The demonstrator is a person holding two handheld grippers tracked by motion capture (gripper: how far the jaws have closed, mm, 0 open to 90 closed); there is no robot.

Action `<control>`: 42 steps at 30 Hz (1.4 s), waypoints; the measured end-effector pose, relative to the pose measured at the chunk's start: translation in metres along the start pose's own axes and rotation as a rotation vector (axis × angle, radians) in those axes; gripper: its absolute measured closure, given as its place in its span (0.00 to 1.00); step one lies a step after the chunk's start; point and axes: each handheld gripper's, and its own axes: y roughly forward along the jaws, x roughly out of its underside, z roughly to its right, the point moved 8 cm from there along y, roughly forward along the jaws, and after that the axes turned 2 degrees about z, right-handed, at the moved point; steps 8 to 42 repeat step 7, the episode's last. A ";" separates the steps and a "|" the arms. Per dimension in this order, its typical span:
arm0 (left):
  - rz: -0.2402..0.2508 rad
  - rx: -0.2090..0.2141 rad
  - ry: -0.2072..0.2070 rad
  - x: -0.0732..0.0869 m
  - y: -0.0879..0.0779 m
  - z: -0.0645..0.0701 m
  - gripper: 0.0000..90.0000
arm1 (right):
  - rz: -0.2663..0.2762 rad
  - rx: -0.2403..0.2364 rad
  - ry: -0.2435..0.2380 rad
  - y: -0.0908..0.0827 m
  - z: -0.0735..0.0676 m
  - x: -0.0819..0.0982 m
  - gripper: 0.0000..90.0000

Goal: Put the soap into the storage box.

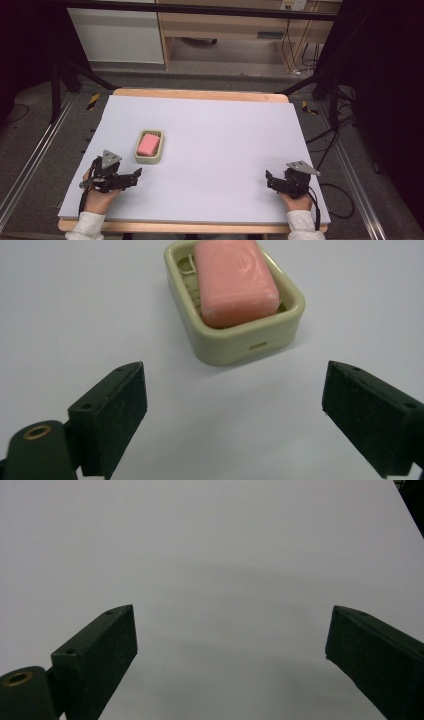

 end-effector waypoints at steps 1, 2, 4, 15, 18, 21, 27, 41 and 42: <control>0.002 0.003 -0.005 0.001 0.000 -0.001 0.12 | 0.000 0.001 0.002 0.000 0.000 0.000 0.07; 0.003 0.002 -0.007 0.002 -0.001 -0.002 0.12 | 0.002 0.003 0.004 -0.001 0.001 0.000 0.07; 0.010 -0.004 -0.019 0.003 0.000 -0.006 0.12 | 0.003 0.005 0.006 -0.001 0.002 0.000 0.07; 0.005 -0.014 -0.020 0.005 0.001 -0.010 0.12 | 0.001 0.009 0.006 -0.001 0.003 0.000 0.07; 0.005 -0.014 -0.020 0.005 0.001 -0.010 0.12 | 0.001 0.009 0.006 -0.001 0.003 0.000 0.07; 0.005 -0.014 -0.020 0.005 0.001 -0.010 0.12 | 0.001 0.009 0.006 -0.001 0.003 0.000 0.07; 0.005 -0.014 -0.020 0.005 0.001 -0.010 0.12 | 0.001 0.009 0.006 -0.001 0.003 0.000 0.07; 0.005 -0.014 -0.020 0.005 0.001 -0.010 0.12 | 0.001 0.009 0.006 -0.001 0.003 0.000 0.07; 0.005 -0.014 -0.020 0.005 0.001 -0.010 0.12 | 0.001 0.009 0.006 -0.001 0.003 0.000 0.07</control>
